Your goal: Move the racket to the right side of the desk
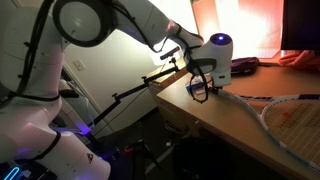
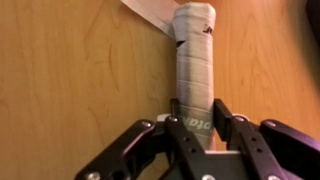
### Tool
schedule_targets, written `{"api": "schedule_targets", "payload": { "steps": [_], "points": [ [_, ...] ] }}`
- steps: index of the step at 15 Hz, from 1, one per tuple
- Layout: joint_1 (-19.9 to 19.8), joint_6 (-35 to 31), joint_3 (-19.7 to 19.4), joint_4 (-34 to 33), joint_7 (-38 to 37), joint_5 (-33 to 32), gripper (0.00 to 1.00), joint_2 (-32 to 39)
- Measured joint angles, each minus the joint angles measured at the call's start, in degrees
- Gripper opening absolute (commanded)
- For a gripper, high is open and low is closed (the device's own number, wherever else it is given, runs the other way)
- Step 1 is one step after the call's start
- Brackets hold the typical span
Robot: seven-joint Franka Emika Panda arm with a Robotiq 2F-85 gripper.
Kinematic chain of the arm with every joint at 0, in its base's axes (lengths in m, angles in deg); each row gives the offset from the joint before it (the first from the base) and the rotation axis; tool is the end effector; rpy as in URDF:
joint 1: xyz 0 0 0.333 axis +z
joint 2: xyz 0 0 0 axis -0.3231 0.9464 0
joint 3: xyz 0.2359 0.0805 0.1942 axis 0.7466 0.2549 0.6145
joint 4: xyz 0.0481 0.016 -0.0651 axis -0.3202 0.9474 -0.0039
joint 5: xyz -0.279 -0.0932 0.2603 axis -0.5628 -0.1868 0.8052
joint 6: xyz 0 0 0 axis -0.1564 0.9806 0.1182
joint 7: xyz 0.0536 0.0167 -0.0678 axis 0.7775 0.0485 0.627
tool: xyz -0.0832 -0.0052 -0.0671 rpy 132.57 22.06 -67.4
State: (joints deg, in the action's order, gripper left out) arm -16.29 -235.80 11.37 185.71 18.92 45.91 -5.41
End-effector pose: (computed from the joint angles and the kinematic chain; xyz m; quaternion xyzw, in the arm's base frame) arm 0.6620 0.1360 0.1339 -0.7966 0.5585 0.0902 0.2128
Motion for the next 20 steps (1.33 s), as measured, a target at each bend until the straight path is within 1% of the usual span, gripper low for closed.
{"api": "schedule_targets", "payload": {
  "steps": [6,8,9,12,14,18,20],
  "points": [
    [0.03,0.08,-0.52,0.67,-0.22,4.01,0.11,-0.15],
    [-0.02,-1.27,-0.41,1.99,0.51,6.43,0.11,-0.78],
    [-0.11,-3.21,-0.05,3.3,2.1,8.55,0.11,-1.32],
    [-0.33,-12.0,1.66,9.25,9.32,15.87,0.11,-4.05],
    [0.35,-15.8,1.86,13.48,12.76,18.74,0.11,-6.43],
    [1.76,-16.94,1.96,18.81,16.02,20.35,0.11,-9.78],
    [3.46,-16.93,1.0,20.25,16.17,20.29,0.11,-10.38]
  ]
}}
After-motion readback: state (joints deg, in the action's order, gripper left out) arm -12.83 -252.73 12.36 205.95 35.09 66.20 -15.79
